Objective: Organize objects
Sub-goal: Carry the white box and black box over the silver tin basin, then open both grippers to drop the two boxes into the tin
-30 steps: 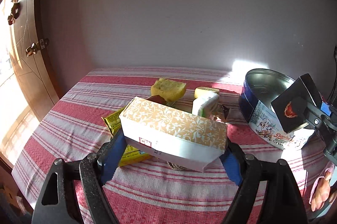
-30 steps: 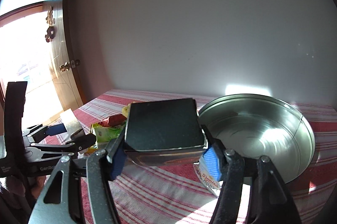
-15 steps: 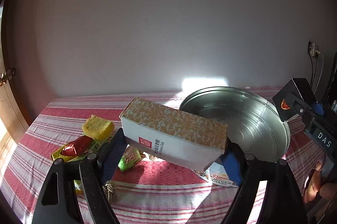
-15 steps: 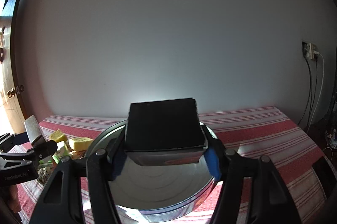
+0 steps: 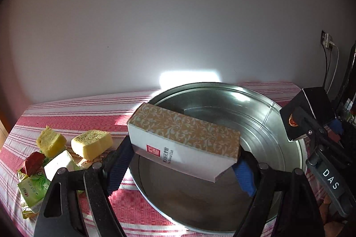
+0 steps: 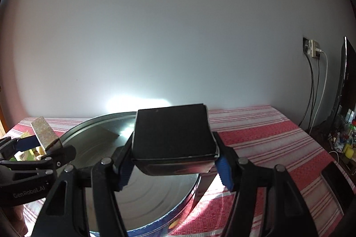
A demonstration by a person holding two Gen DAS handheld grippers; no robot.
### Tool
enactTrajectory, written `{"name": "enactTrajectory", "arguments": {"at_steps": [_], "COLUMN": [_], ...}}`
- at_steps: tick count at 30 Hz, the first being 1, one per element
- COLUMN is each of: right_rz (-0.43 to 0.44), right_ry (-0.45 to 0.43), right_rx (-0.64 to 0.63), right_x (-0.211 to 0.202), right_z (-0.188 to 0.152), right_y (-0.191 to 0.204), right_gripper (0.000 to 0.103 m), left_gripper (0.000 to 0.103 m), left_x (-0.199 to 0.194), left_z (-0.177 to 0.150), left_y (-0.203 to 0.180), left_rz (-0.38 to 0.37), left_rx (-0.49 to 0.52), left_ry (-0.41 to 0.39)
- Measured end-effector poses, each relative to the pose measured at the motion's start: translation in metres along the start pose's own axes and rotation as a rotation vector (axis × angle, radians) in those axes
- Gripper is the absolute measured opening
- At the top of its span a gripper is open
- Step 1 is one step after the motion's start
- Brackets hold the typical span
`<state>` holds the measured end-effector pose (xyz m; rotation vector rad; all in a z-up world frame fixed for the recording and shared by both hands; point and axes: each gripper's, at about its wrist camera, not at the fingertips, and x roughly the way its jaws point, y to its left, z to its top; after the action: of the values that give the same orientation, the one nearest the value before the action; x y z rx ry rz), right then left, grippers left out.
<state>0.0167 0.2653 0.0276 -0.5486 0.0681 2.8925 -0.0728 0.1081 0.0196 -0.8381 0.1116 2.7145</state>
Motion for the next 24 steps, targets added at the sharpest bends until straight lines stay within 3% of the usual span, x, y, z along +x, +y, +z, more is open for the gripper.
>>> {"name": "enactTrajectory", "arguments": {"at_steps": [14, 24], "right_rz": [-0.021, 0.021], "right_ry": [0.044, 0.049], "right_rx": [-0.044, -0.057], "right_x": [0.021, 0.031], "right_z": [-0.006, -0.005], "right_y": [0.001, 0.012], "right_gripper": [0.064, 0.064], "left_gripper": [0.084, 0.084], "left_x": [0.020, 0.019], "left_z": [-0.013, -0.022], "left_y": [-0.006, -0.009], "left_rz": [-0.006, 0.036], "left_rx": [0.020, 0.044], "left_ry": [0.049, 0.046]}}
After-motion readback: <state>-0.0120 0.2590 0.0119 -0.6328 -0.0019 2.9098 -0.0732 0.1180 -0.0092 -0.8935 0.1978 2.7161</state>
